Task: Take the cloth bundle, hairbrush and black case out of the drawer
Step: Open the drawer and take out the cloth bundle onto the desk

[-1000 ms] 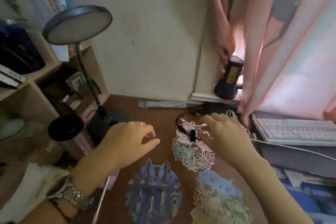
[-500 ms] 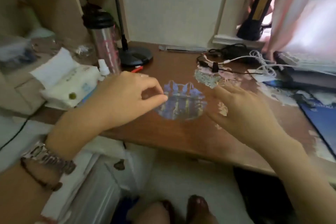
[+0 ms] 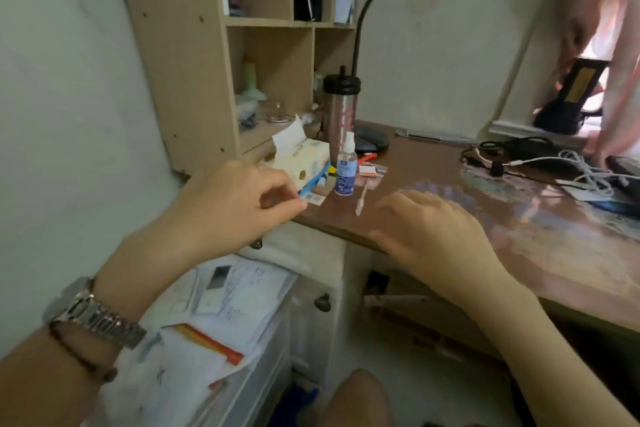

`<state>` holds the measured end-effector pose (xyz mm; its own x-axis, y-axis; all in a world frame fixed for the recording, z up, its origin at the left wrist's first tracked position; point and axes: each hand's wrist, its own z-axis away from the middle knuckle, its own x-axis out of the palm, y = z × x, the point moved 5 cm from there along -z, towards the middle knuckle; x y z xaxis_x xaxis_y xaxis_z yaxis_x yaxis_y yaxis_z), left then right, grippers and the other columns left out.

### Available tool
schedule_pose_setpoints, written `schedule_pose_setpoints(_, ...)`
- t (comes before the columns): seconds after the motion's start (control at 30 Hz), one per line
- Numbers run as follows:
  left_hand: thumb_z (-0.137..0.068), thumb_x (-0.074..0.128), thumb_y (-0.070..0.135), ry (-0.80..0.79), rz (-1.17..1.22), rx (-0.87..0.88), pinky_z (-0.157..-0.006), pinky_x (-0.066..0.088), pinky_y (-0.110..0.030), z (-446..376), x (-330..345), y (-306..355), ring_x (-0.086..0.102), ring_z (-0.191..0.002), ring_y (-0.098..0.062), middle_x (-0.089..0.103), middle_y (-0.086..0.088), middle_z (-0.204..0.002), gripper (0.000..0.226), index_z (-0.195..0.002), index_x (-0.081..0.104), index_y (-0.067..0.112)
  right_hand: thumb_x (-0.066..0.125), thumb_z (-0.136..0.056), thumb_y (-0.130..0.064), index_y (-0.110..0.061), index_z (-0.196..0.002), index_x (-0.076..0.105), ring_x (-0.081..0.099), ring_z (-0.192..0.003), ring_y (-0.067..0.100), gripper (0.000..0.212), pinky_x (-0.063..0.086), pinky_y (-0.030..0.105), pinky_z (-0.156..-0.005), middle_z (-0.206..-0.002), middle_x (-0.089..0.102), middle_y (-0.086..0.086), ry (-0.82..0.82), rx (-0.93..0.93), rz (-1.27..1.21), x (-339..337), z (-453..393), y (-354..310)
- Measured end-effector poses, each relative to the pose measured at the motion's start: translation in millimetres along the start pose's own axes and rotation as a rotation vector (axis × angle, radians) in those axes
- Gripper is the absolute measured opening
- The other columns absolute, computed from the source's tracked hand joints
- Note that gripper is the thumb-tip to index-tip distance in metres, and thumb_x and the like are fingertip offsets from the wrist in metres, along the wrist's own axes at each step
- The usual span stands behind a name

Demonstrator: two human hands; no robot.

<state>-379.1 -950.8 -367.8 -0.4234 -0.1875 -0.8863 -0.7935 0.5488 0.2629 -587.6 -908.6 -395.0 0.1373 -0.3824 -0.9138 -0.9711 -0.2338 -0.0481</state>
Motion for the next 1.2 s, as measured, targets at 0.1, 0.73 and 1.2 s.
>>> schedule_pose_setpoints(0.1, -0.076, 0.041, 0.065, -0.031, -0.028, -0.101, -0.060, 0.045, -0.024, 21.9, 18.9, -41.9, 0.057, -0.075, 0.002, 0.066, 0.019, -0.084, 0.035, -0.087, 0.064, 0.040, 0.051, -0.085, -0.047, -0.030, -0.118, 0.051, 0.056, -0.099, 0.014, 0.037, 0.046, 0.031, -0.085, -0.109, 0.060, -0.008, -0.020, -0.021, -0.078, 37.8, -10.8, -27.3)
schedule_pose_setpoints(0.73, -0.086, 0.055, 0.041, -0.126, -0.001, -0.214, -0.104, 0.035, -0.032, -10.1, 218.7, -185.1, 0.039, -0.130, -0.021, 0.038, -0.006, -0.147, 0.057, -0.137, 0.043, 0.019, 0.071, -0.076, -0.030, -0.018, -0.111, 0.062, 0.060, -0.102, 0.021, 0.038, 0.047, 0.033, -0.083, -0.110, 0.064, 0.000, 0.060, -0.011, -0.102, 149.0, -67.5, -45.7)
schedule_pose_setpoints(1.2, -0.086, 0.058, 0.030, -0.044, 0.095, -0.233, -0.094, 0.044, -0.032, -8.3, 231.3, -194.1, 0.047, -0.118, -0.018, 0.047, -0.002, -0.137, 0.051, -0.133, 0.046, 0.014, 0.062, -0.082, -0.037, -0.018, -0.128, 0.053, 0.054, -0.110, 0.017, 0.050, 0.043, 0.032, -0.090, -0.125, 0.059, -0.001, -0.034, 0.027, -0.067, 173.0, -73.6, -30.6)
